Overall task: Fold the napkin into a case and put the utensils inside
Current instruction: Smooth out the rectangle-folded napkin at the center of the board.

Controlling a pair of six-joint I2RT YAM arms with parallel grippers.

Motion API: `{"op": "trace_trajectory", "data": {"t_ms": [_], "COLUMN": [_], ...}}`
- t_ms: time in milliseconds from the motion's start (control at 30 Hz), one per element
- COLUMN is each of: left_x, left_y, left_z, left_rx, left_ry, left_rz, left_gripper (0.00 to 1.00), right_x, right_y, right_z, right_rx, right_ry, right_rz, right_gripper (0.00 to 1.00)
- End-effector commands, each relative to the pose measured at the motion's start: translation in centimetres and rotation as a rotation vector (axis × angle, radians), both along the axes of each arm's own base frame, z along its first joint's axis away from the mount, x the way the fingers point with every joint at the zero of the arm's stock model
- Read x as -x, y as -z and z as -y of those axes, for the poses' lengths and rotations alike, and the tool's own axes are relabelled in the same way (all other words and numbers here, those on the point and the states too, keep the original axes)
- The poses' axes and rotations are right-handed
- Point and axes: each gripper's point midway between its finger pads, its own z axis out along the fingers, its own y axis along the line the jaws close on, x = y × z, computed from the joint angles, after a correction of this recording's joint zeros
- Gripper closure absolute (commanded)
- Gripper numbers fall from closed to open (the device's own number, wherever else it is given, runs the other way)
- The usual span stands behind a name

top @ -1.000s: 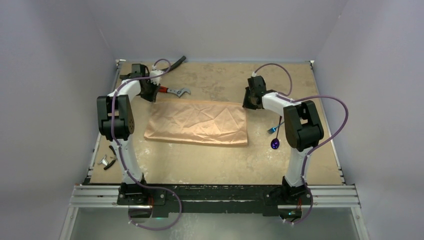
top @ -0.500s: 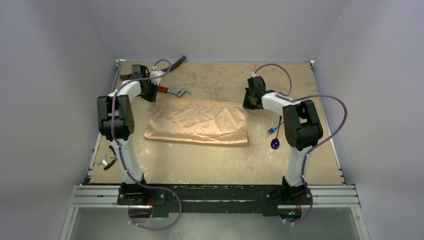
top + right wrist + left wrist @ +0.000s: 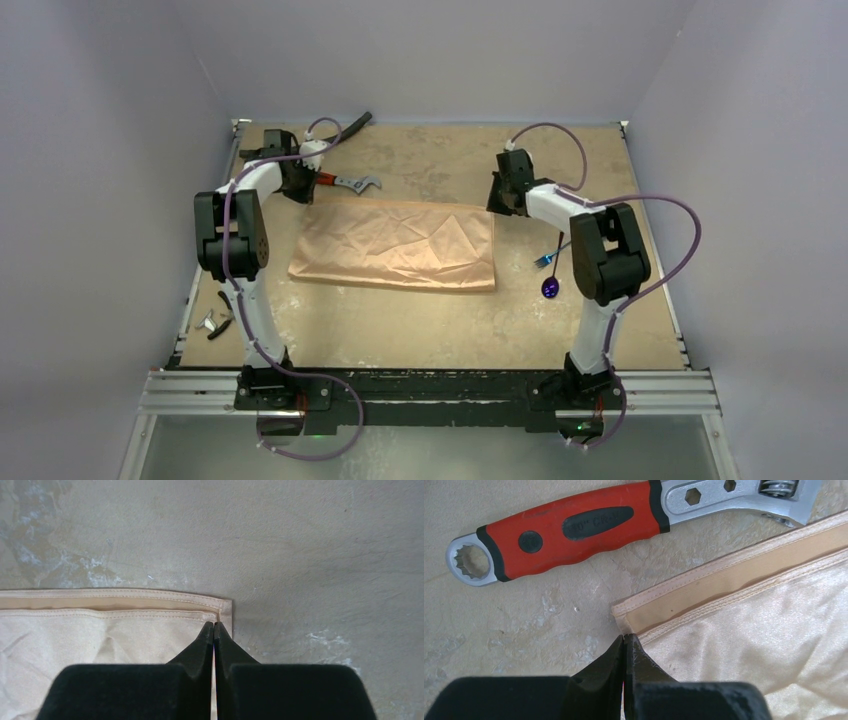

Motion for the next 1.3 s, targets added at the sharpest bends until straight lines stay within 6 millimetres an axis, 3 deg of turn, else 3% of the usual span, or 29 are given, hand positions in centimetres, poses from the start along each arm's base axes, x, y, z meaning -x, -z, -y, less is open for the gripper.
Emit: {"op": "trace_trajectory", "data": {"t_ms": [0,200,367,500,567,600,667,700,767,867,967,1067,1167,1267], "left_x": [-1.9,-2.6,-3.3,-3.4,-2.9,-2.5,-1.5,-0.8,1.1,4.8,9.1,13.6,17.3,19.5], "left_y": [-4.6,-5.5,-5.7,-5.9,-6.7,-7.1,-8.0,-8.4,-9.1,-9.7,-8.9,-7.7,-7.1,-6.2], "left_z": [0.6,0.6,0.7,0.7,1.0,1.2,1.5,1.7,2.4,4.4,6.6,10.2,13.4,15.2], "left_rx": [0.052,0.059,0.065,0.065,0.071,0.072,0.07,0.072,0.092,0.157,0.145,0.139,0.153,0.158], "left_ry": [-0.004,-0.006,-0.009,-0.007,0.022,0.044,0.09,0.117,0.179,0.286,0.404,0.526,0.631,0.693], "left_rz": [0.118,0.148,0.168,0.156,0.139,0.132,0.115,0.102,0.056,-0.02,-0.109,-0.189,-0.243,-0.291], "left_gripper": [1.0,1.0,1.0,0.99,0.8,0.73,0.65,0.63,0.61,0.6,0.6,0.61,0.61,0.61], "right_x": [-0.9,-0.4,-0.8,-0.8,-0.3,0.0,0.8,1.3,2.6,6.3,11.2,15.5,18.5,20.3], "right_y": [-4.2,-4.1,-4.2,-4.1,-4.0,-4.0,-4.1,-4.4,-5.5,-6.7,-6.8,-5.7,-3.8,-2.0], "right_z": [1.3,2.1,1.6,-0.5,-1.5,-2.1,-2.8,-3.3,-4.7,-8.1,-12.4,-14.6,-14.3,-13.2], "right_rx": [0.027,0.038,0.02,-0.034,-0.073,-0.095,-0.121,-0.136,-0.188,-0.338,-0.416,-0.463,-0.49,-0.485], "right_ry": [0.044,0.082,0.064,-0.022,-0.061,-0.084,-0.112,-0.131,-0.178,-0.304,-0.472,-0.592,-0.613,-0.588], "right_rz": [0.106,0.109,0.118,0.115,0.103,0.099,0.092,0.089,0.095,0.057,-0.009,-0.104,-0.195,-0.268], "right_gripper": [1.0,1.0,0.99,0.75,0.68,0.58,0.52,0.53,0.64,0.98,1.0,1.0,1.0,1.0]}}
